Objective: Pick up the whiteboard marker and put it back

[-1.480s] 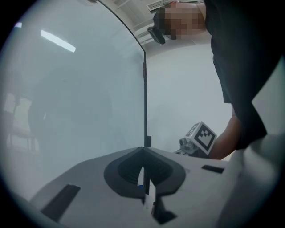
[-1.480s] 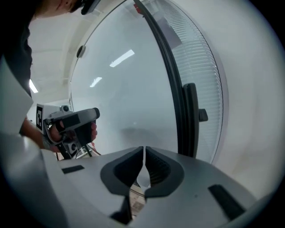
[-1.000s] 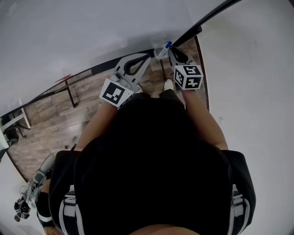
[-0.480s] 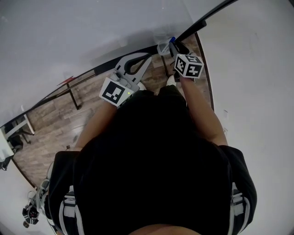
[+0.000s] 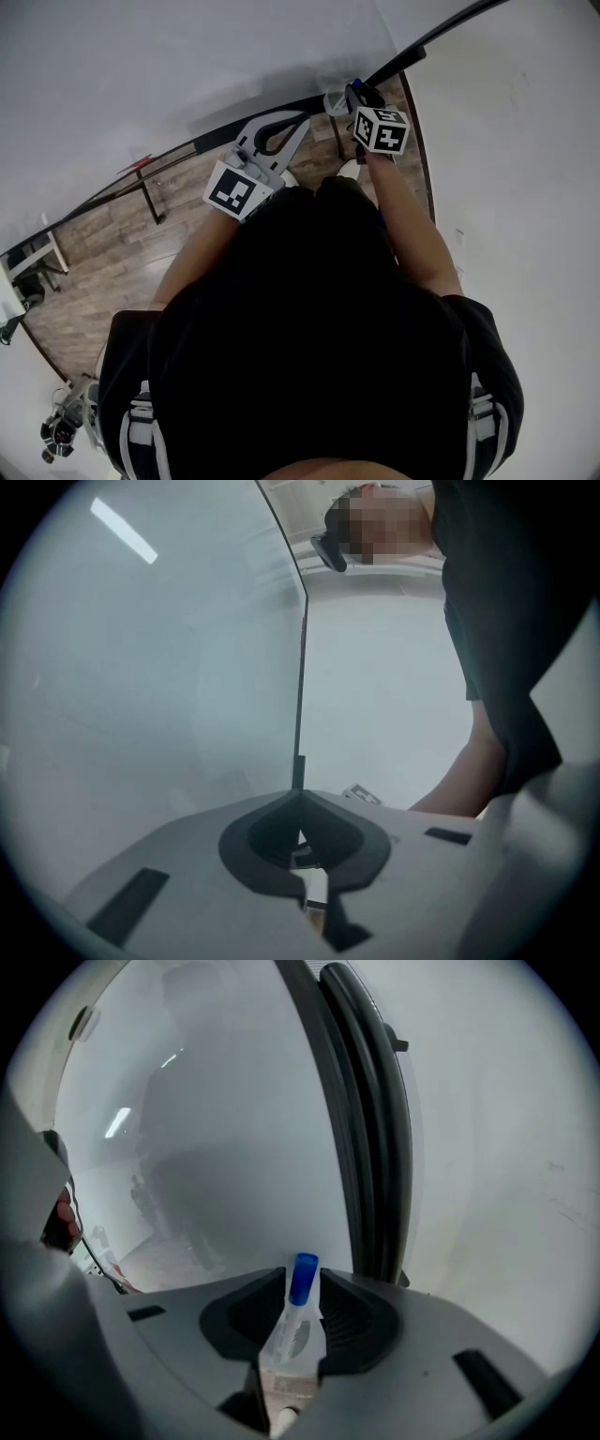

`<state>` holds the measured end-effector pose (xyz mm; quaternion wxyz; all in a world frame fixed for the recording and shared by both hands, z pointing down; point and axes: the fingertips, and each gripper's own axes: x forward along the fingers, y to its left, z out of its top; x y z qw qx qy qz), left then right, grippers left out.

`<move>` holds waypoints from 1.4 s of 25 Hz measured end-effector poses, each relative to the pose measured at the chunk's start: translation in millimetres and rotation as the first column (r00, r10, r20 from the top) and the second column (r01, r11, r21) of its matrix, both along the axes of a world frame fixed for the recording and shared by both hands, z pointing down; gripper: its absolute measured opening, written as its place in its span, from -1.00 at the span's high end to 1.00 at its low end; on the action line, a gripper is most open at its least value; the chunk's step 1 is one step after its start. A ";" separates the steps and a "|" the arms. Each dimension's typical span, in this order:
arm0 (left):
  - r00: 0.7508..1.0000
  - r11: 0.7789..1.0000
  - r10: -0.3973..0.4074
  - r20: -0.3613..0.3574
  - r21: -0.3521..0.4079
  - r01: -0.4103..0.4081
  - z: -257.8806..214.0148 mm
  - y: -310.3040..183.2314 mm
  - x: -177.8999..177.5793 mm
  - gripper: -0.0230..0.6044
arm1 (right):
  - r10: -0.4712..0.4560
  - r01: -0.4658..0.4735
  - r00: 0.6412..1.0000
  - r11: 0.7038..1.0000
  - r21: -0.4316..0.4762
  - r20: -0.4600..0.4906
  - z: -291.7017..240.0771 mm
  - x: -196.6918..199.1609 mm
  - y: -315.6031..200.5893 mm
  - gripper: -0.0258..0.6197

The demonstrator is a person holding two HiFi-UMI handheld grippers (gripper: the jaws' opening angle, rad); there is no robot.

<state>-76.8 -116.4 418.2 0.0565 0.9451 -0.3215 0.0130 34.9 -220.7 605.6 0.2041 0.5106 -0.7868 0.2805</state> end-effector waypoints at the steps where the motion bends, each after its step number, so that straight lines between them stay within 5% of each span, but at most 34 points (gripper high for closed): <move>1: 1.000 1.000 -0.002 0.000 0.002 0.002 -1.0 0.7 -0.7 0.92 | -0.004 0.004 1.000 1.000 0.001 -0.004 -0.5 -1.1 -0.1 0.59; 16: 1.000 1.000 -0.005 0.010 0.008 0.005 -2.0 16.5 -4.6 0.92 | -0.063 0.062 0.998 0.992 0.112 -0.002 -27.3 -13.4 16.0 0.73; 35: 1.000 0.999 -0.018 0.004 0.048 0.018 -19.5 13.8 -6.9 0.92 | -0.127 0.118 0.992 0.939 0.322 0.007 -116.8 -21.7 37.6 0.73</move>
